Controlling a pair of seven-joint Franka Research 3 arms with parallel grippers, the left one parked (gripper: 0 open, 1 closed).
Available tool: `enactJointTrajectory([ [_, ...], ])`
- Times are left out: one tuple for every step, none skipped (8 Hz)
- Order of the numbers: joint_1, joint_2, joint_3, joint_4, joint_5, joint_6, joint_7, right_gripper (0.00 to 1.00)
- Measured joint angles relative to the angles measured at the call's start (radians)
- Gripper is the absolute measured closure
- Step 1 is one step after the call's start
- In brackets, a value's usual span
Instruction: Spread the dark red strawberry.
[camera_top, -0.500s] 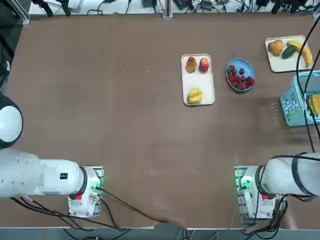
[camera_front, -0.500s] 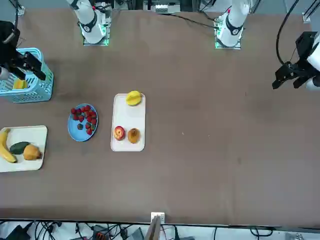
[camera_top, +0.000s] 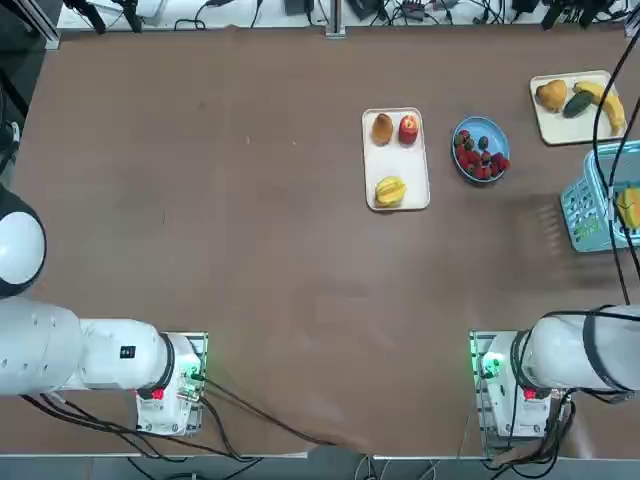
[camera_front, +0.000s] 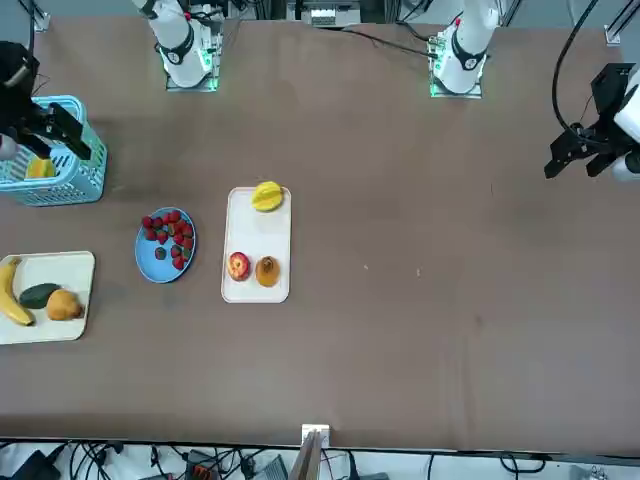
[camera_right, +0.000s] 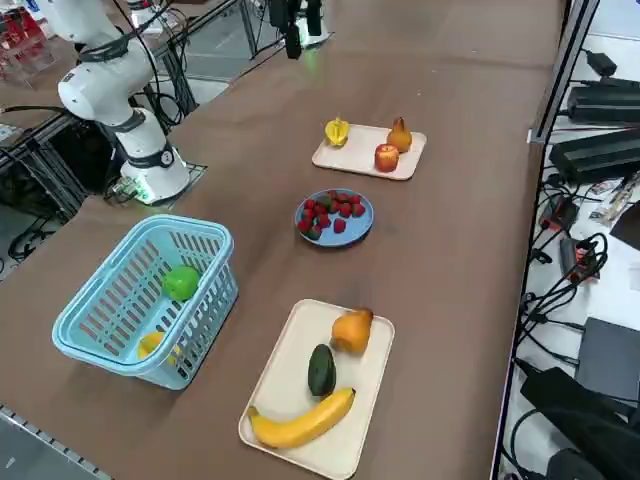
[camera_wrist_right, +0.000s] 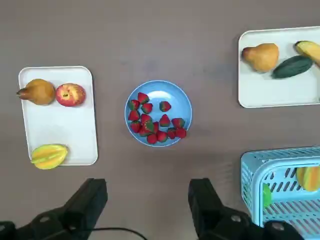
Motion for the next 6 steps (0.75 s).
enactJointTrajectory([
  [0.013,0.022,0.005,-0.020,0.002,0.017,0.000,0.00],
  [0.027,0.044,0.008,-0.081,0.002,0.085,0.000,0.00],
  [0.037,0.058,0.009,-0.171,0.002,0.186,0.000,0.00],
  [0.048,0.070,0.009,-0.267,0.002,0.286,0.000,0.00],
  [0.058,0.079,0.010,-0.348,0.002,0.366,0.000,0.00],
  [0.064,0.088,0.010,-0.417,0.002,0.440,0.002,0.00],
])
